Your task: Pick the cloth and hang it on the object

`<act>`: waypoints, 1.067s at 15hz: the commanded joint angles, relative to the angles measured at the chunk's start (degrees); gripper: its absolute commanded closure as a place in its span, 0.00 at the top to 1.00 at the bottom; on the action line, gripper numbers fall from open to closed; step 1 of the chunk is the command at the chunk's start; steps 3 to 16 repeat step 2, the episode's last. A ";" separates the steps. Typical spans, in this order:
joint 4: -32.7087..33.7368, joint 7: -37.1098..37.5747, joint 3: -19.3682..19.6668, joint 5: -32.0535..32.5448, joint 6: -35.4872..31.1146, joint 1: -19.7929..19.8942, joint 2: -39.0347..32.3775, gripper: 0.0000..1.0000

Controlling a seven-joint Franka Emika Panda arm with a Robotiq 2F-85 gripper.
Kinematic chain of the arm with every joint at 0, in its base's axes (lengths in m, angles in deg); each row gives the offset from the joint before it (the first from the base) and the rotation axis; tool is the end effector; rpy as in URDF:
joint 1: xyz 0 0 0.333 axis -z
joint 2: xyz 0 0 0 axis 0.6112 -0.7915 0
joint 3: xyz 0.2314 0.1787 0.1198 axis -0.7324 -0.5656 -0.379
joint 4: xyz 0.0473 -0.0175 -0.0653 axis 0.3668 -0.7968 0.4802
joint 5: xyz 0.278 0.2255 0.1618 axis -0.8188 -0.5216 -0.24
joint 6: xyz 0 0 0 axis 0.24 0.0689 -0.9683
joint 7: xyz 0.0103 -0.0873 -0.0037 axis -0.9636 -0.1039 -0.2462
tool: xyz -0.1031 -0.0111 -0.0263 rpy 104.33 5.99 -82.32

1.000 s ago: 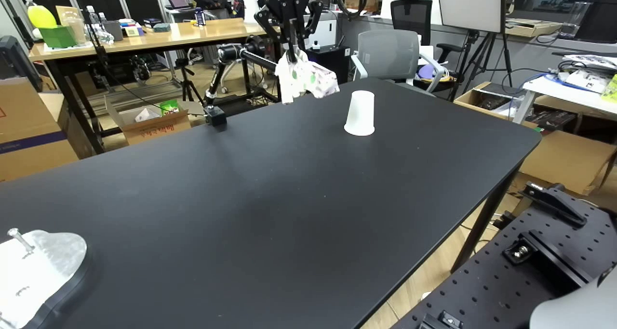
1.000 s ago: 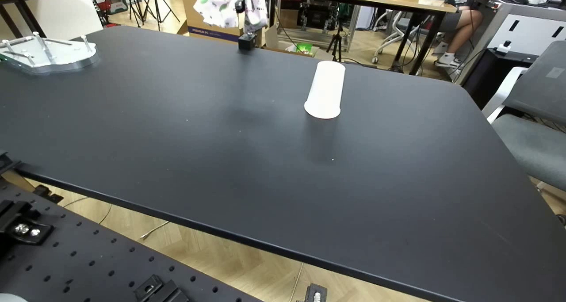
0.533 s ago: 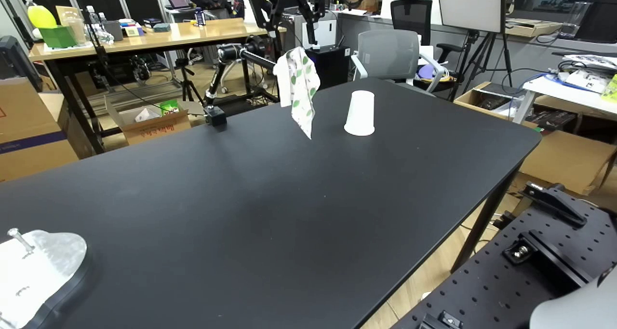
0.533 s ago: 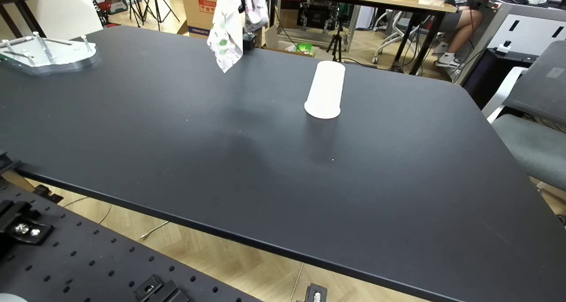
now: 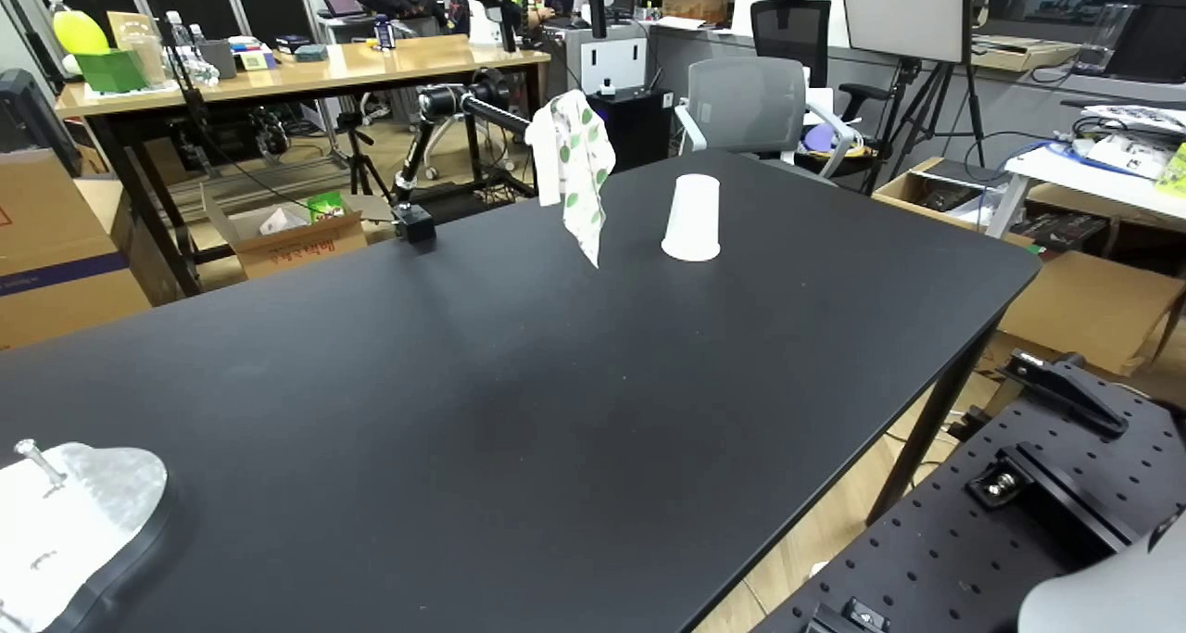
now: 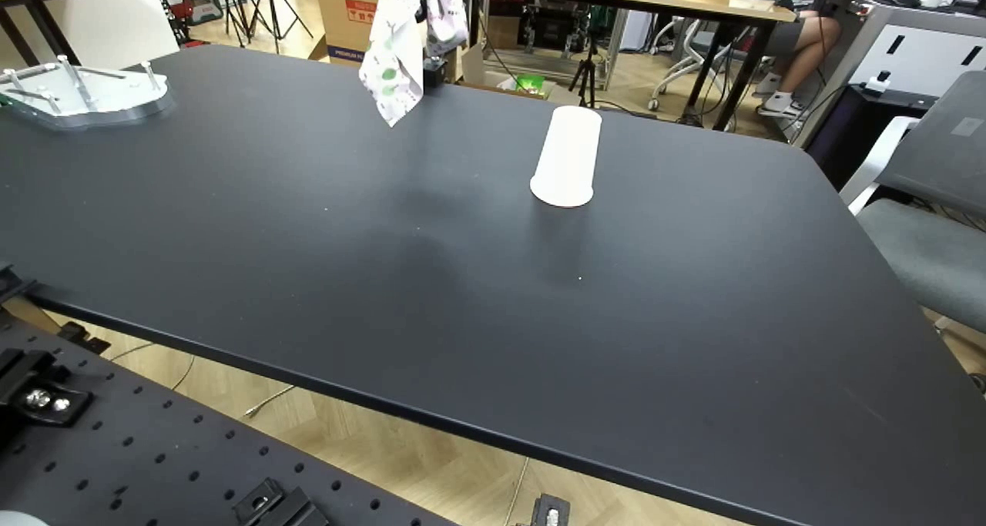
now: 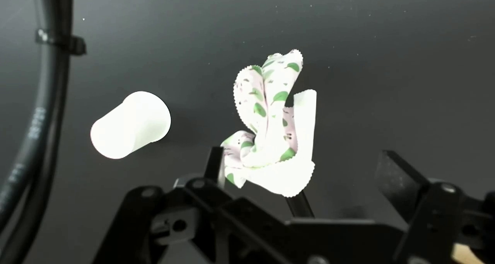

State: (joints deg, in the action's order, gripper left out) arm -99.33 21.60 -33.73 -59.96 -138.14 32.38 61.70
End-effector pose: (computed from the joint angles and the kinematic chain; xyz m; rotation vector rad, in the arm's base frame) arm 0.5767 0.0730 0.4400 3.0586 -0.2223 -0.0419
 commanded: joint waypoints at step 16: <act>0.02 -0.01 -0.20 0.01 0.16 0.18 0.03 1.00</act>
